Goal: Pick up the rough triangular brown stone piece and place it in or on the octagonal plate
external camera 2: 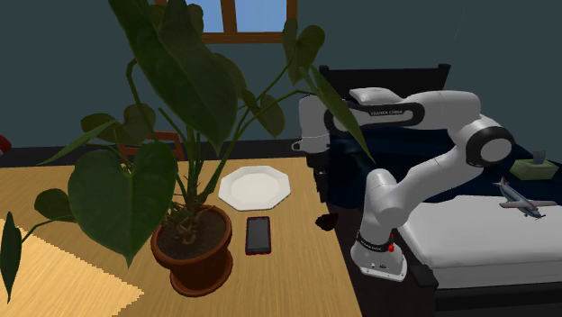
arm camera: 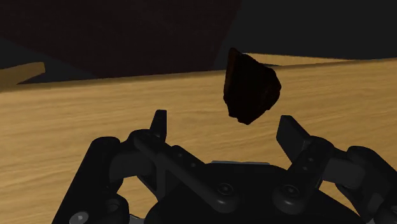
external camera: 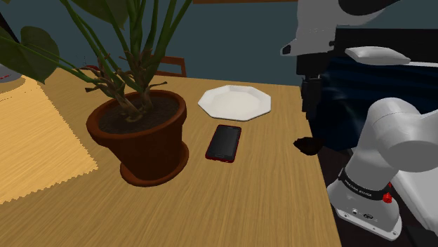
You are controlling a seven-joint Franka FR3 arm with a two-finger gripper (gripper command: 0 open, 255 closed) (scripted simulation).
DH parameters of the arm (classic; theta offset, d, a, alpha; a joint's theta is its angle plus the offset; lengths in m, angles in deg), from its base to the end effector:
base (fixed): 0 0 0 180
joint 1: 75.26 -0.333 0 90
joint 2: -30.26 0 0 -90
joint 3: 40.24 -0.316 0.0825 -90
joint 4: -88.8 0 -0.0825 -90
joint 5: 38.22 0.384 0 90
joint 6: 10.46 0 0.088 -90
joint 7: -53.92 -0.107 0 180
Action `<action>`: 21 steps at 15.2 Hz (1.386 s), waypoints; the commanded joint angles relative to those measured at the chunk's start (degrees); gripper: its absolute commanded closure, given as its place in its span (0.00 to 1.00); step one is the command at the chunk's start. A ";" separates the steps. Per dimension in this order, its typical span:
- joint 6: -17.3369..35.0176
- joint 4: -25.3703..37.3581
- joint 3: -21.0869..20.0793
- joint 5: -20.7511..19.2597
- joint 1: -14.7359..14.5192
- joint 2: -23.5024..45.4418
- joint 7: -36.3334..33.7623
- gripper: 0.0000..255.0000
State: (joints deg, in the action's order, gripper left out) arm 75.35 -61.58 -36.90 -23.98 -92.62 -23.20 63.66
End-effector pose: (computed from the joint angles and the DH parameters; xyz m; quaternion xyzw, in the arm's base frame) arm 0.2384 0.0860 0.5055 -0.9610 -0.2133 0.1036 0.1421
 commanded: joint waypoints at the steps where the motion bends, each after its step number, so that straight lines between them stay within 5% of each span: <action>1: 0.62 -1.47 -0.12 3.23 -2.73 -1.36 2.36 0.00; 17: 5.31 -8.28 -2.24 6.46 -4.57 -4.05 3.16 0.00; 18: 5.31 -8.28 -2.24 6.46 -4.57 -4.05 3.16 1.00; 21: 5.31 -8.28 -2.24 6.46 -4.57 -4.05 3.16 1.00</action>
State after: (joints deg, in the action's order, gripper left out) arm 80.66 -69.86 -39.14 -17.52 -97.19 -27.24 66.82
